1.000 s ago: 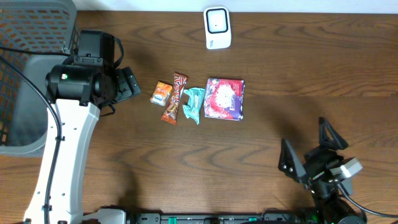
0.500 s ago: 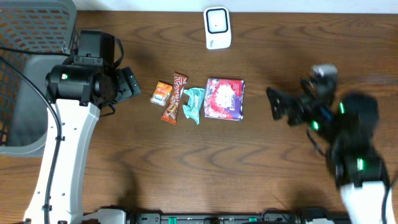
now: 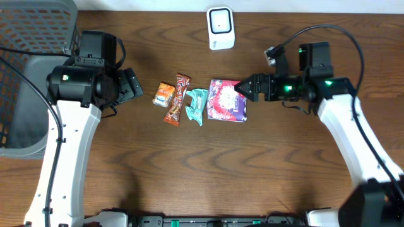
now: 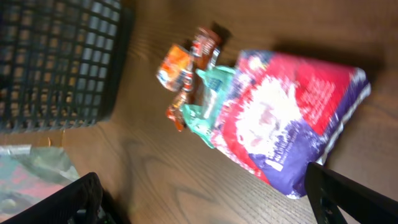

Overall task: Scan the item barcode
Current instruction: 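Move the right gripper from rest toward the pink-purple bag, then grasp the pink-purple bag with the right gripper and lift it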

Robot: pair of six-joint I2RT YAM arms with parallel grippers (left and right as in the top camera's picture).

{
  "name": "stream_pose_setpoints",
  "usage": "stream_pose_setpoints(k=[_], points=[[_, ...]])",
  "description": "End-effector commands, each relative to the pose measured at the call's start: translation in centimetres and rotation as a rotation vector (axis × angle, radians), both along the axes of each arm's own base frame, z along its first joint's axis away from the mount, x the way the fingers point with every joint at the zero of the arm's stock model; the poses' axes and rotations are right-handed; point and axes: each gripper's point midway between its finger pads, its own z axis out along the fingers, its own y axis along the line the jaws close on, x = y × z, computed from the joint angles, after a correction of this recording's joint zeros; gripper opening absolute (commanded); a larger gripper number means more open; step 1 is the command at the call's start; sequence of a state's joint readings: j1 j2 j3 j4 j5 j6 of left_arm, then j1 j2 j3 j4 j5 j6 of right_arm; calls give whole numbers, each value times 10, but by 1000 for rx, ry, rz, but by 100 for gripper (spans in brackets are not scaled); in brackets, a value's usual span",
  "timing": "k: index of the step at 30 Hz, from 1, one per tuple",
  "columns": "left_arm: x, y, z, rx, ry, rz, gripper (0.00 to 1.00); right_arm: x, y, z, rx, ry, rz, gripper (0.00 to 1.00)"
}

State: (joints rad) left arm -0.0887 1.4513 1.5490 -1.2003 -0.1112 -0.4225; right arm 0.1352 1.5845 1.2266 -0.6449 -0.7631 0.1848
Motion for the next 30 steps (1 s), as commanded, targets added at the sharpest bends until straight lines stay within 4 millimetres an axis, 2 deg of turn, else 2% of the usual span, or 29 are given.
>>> stream_pose_setpoints(k=[1, 6, 10, 14, 18, 24, 30], points=[[0, 1, 0, 2, 1, 11, 98, 10, -4, -25, -27, 131, -105, 99], [0, 1, 0, 2, 1, 11, 98, 16, -11, -61, -77, 243, -175, 99], [0, 1, 0, 2, 1, 11, 98, 16, -11, -75, -85, 279, -175, 99], [0, 1, 0, 2, 1, 11, 98, 12, -12, -79, -98, 304, -178, 99], [0, 1, 0, 2, 1, 11, 98, 16, -13, -78, -100, 282, -182, 99], [0, 1, 0, 2, 1, 11, 98, 26, -35, -91, -233, 245, -266, 99], [0, 1, 0, 2, 1, 11, 98, 30, -37, -91, -245, 229, -276, 99]])
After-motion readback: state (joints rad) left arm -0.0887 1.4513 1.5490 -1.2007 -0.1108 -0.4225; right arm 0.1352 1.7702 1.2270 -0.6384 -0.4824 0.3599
